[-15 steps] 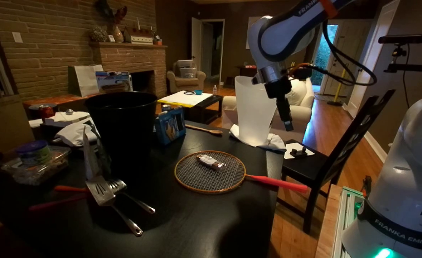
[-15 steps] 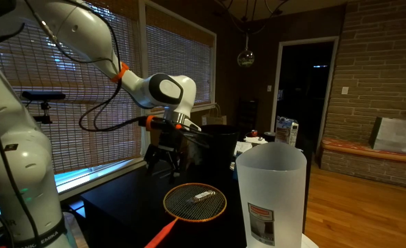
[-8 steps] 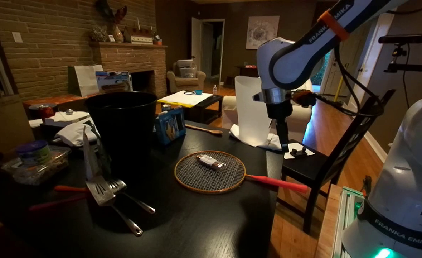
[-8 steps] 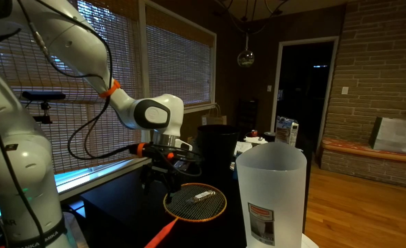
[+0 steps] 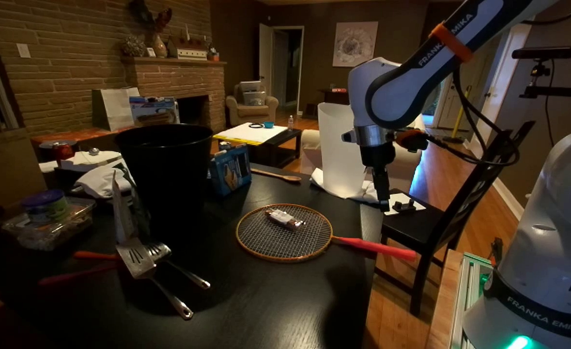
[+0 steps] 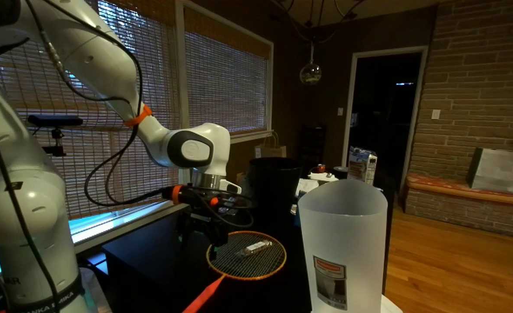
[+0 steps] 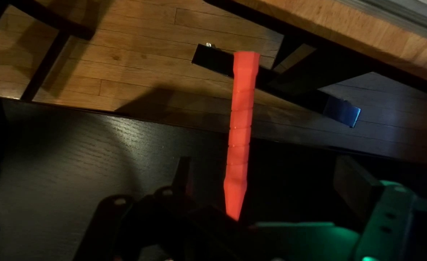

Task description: Pick up the racket and place the packet on the racket in the bin.

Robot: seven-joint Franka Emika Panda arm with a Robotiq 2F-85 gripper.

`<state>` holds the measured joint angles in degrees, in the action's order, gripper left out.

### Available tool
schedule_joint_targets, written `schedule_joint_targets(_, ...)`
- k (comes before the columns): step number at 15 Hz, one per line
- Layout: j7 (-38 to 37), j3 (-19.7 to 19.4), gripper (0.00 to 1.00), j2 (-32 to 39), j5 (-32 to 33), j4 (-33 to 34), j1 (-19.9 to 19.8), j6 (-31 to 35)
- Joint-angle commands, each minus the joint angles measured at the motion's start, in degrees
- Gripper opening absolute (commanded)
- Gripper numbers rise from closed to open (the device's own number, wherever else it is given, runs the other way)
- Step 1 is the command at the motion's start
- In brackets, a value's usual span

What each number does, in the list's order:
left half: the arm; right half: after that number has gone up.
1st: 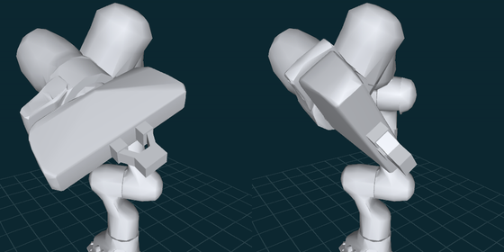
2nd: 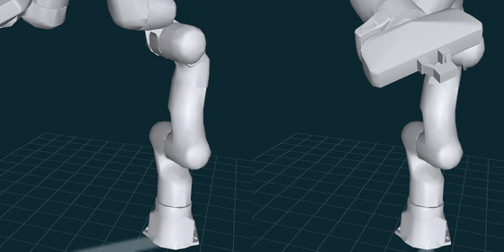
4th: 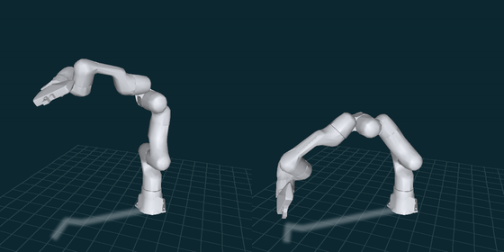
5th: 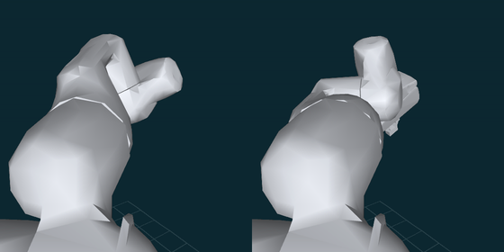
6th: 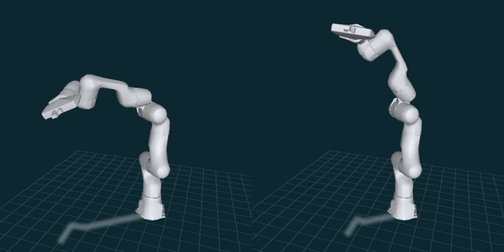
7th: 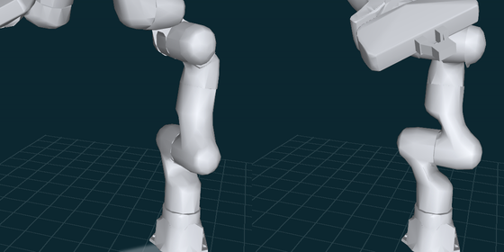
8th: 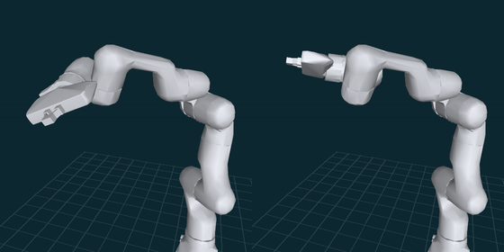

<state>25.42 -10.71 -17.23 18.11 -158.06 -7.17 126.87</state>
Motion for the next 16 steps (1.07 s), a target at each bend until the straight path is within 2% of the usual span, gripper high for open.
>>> schedule_joint_targets(1,0.7,-0.4,1.0,3.3,-0.8,0.0,0.4,6.0)
schedule_joint_targets(4,3.0,-1.1,1.0,6.7,-5.3,-0.1,1.5,13.5)
schedule_joint_targets(10,7.2,0.2,1.0,14.6,-14.7,-0.1,3.0,21.1)
schedule_joint_targets(16,17.4,2.8,1.0,20.8,-25.1,-0.1,1.9,29.0)
